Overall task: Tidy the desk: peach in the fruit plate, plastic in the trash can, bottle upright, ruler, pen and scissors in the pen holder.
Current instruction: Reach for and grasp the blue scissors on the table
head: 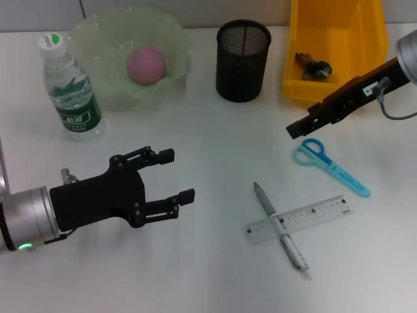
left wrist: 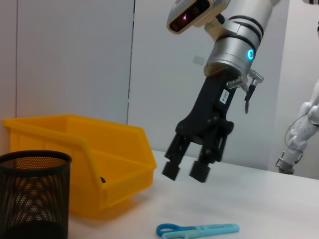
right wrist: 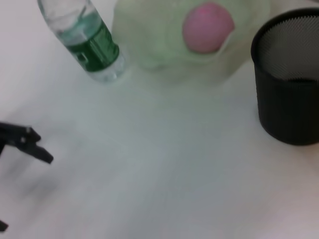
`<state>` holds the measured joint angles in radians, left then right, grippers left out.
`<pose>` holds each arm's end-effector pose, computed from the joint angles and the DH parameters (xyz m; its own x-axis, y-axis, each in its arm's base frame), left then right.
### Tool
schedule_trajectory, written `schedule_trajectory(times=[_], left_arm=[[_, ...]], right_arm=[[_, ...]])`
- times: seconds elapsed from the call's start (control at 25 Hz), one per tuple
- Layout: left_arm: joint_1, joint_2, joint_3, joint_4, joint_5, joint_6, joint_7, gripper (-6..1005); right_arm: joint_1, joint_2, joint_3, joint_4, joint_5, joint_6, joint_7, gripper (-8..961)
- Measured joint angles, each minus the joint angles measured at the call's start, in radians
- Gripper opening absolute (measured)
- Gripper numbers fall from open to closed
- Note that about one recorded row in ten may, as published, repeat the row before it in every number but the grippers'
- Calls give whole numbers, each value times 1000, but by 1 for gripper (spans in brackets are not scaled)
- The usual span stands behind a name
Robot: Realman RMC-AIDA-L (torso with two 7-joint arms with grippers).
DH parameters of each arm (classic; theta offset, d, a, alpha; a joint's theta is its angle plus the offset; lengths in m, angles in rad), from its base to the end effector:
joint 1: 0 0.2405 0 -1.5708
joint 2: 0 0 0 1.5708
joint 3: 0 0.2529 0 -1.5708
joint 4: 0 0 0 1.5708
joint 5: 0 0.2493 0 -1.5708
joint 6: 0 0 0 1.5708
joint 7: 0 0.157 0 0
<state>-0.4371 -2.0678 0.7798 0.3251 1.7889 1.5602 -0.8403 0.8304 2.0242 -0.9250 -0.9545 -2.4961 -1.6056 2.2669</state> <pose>-0.3072 0.3011 -0.0634 0.7852 0.1333 0.6047 0.3214 -0.9224 -0.2140 0.1846 0.4360 0.0239 0.7420 -0.6697 0.0316 -0.6470 -0.7277 -0.2278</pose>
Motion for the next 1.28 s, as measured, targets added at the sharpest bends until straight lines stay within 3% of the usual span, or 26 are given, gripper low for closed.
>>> schedule_trajectory(times=[0.36, 0.6, 1.28], left_arm=[[-8, -1, 1, 0, 3, -3, 4, 814], [-6, -3, 3, -9, -1, -6, 30, 814], [-10, -3, 3, -14, -4, -35, 38, 815]], right_arm=[[49, 16, -118, 2, -122, 4, 80, 707], [79, 50, -152, 9, -250, 36, 123, 705], [97, 53, -234, 114, -268, 168, 167, 700]])
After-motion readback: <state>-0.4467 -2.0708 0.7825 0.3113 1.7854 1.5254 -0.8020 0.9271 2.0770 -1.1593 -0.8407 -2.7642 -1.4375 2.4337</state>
